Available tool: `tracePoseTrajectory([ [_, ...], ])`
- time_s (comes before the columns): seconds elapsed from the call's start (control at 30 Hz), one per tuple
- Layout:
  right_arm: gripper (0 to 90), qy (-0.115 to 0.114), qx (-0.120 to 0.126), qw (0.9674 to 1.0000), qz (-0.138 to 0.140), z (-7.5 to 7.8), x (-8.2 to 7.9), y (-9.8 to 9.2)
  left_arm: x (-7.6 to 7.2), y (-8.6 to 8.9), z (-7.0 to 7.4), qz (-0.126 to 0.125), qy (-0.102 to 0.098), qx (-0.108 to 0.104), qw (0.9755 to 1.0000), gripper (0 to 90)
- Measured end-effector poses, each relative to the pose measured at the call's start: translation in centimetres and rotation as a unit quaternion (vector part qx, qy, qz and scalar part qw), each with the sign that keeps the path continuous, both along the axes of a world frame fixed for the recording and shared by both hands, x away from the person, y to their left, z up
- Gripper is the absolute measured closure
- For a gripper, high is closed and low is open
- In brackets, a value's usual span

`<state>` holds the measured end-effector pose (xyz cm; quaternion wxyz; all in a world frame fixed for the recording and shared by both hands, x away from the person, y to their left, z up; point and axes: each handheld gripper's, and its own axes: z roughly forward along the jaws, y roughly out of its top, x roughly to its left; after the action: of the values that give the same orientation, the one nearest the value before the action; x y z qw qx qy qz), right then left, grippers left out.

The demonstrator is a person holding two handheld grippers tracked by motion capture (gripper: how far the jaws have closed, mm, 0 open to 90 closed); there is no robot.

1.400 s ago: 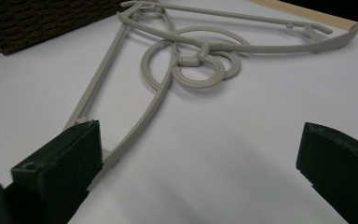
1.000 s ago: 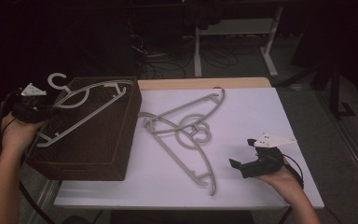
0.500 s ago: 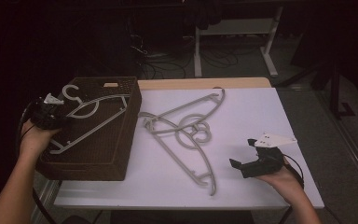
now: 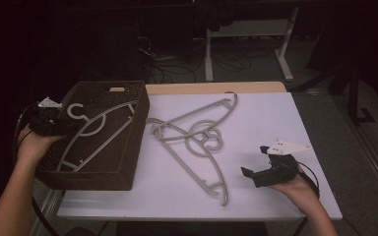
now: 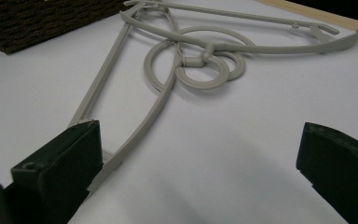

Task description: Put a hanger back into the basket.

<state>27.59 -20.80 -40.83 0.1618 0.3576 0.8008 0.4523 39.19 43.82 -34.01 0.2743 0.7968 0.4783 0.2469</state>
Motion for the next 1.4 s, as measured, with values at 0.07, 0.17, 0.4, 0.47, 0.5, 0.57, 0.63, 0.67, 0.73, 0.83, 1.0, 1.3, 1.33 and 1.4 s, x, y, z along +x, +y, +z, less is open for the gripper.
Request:
tracePoseTrajectory([
  [0.07,0.0,0.0,-0.001,1.0,0.0,0.0,0.1,0.0,-0.2,-0.3,0.6,-0.012,-0.005,-0.021,0.9997,46.1],
  [0.17,0.0,0.0,-0.002,1.0,0.001,0.0,0.1,0.0,-0.4,-0.9,1.3,-0.027,-0.011,-0.044,0.9986,42.4],
  [0.4,0.0,-0.001,-0.002,1.0,0.005,0.0,0.1,0.0,-1.3,-3.9,3.1,-0.083,-0.03,-0.105,0.9906,31.9],
  [0.47,0.0,0.0,-0.002,1.0,0.005,-0.1,0.2,0.0,-1.8,-5.5,3.5,-0.106,-0.035,-0.122,0.9862,30.9],
  [0.5,0.0,0.001,-0.002,1.0,0.005,-0.1,0.2,0.0,-1.9,-6.0,3.7,-0.114,-0.035,-0.128,0.9846,30.2],
  [0.57,0.0,0.0,-0.001,1.0,0.006,0.0,0.3,0.0,-2.0,-6.6,3.9,-0.12,-0.037,-0.133,0.9831,28.8],
  [0.63,0.0,-0.001,-0.002,1.0,0.007,0.0,0.4,0.0,-2.4,-8.3,4.4,-0.143,-0.041,-0.143,0.9784,28.1],
  [0.67,0.0,-0.001,-0.002,1.0,0.007,0.0,0.4,0.1,-2.5,-8.9,4.6,-0.15,-0.042,-0.147,0.9768,27.4],
  [0.73,0.0,-0.001,-0.003,1.0,0.007,0.0,0.4,0.1,-2.7,-10.1,4.8,-0.163,-0.041,-0.154,0.9736,26.2],
  [0.83,0.0,-0.001,-0.003,1.0,0.009,0.1,0.5,0.1,-3.0,-12.0,4.9,-0.186,-0.04,-0.16,0.9685,24.7],
  [1.0,0.0,0.002,-0.005,0.9999,0.013,0.0,0.5,0.2,-3.5,-15.5,4.7,-0.214,-0.037,-0.17,0.9613,23.6],
  [1.3,0.0,0.005,-0.011,0.9998,0.018,0.0,1.4,0.7,-4.9,-21.6,3.2,-0.249,-0.03,-0.192,0.9488,21.2],
  [1.33,0.0,0.006,-0.01,0.9998,0.016,0.1,1.6,0.8,-5.0,-22.3,2.9,-0.253,-0.03,-0.19,0.948,20.5],
  [1.4,0.0,0.008,-0.009,0.9998,0.017,0.2,1.9,0.9,-5.1,-22.9,2.7,-0.258,-0.032,-0.189,0.9469,19.4],
])
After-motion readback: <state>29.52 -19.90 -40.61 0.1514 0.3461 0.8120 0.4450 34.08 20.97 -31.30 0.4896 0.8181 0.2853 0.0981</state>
